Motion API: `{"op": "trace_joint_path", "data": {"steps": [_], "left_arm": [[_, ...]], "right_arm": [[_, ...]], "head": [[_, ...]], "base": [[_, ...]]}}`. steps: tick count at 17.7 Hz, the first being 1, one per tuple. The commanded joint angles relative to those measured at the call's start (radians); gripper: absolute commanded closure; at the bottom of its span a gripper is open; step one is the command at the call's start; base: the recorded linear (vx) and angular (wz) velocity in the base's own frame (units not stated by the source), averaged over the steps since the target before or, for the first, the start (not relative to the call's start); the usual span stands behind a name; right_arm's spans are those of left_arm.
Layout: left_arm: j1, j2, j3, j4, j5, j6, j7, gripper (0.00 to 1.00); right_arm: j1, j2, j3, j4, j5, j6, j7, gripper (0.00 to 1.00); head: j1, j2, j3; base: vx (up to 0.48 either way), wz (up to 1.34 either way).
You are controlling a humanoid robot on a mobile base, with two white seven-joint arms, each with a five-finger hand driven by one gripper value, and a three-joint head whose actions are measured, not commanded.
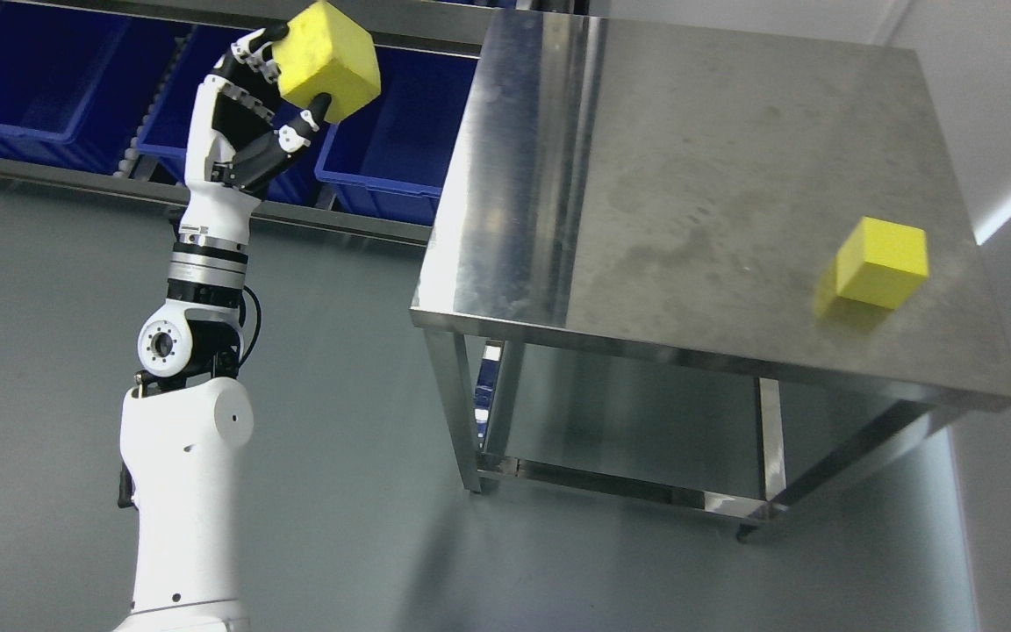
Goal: Move yellow foam block to right shelf middle
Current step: 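Lift the cube off the table with the left hand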
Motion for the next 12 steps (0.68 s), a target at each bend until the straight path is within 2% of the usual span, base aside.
{"op": "trace_joint_path", "data": {"steps": [1,12], "left_arm": [[0.054,0.007,0.089,-0.133,0.033,-0.039,0.020,0.68],[0.090,0.007,0.091,-0.153,0.033,-0.042,0.020,0.68]], "right_arm": [[-0.002,-0.017,0.000,-0.017,0.000,0.000,0.000,0.00],[-0.003,-0.017,0.000,-0.017,0.000,0.000,0.000,0.00]], "head": [[0.0000,0.000,0.000],[0.0000,0.000,0.000]], "base": [[0.102,0.56],[0.117,0.74]]}}
